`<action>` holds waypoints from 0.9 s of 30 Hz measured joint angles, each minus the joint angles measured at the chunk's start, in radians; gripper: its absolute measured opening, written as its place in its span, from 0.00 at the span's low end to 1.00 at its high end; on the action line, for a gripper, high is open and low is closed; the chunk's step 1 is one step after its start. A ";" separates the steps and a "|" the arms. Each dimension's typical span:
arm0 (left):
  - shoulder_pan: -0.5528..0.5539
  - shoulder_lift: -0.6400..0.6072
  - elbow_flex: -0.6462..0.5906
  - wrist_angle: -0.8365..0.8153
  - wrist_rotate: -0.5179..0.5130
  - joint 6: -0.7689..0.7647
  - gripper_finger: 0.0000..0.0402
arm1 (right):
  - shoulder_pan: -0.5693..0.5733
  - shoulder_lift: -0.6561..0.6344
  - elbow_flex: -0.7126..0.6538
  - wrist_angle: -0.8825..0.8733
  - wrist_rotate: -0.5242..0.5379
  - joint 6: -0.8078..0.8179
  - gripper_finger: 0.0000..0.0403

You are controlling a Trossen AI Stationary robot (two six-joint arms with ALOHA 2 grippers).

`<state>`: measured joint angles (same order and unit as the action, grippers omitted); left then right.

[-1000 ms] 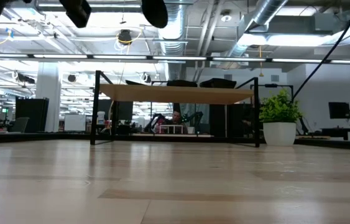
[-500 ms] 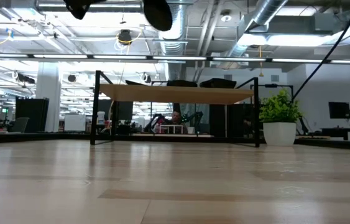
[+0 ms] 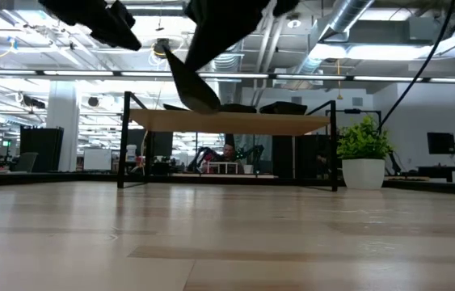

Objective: Pick & Place Mini shaped plates
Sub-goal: Stack the black drop shaped plate on the black drop shaped plate on the shelf

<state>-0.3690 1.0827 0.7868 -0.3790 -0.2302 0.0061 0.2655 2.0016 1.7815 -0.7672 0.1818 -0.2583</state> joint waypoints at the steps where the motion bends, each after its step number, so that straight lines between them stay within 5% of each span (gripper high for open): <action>1: -0.003 0.008 0.000 0.000 0.000 0.028 0.46 | 0.000 0.005 0.000 0.010 0.001 -0.010 0.00; 12: -0.038 0.057 0.000 0.065 -0.001 0.248 0.46 | -0.031 0.014 0.001 0.064 -0.023 -0.040 0.00; 27: -0.039 0.057 0.000 0.118 0.045 0.279 0.46 | -0.058 0.014 0.001 0.102 -0.057 -0.048 0.00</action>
<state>-0.4076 1.1397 0.7864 -0.2607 -0.1852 0.2847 0.2076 2.0159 1.7821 -0.6650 0.1248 -0.3061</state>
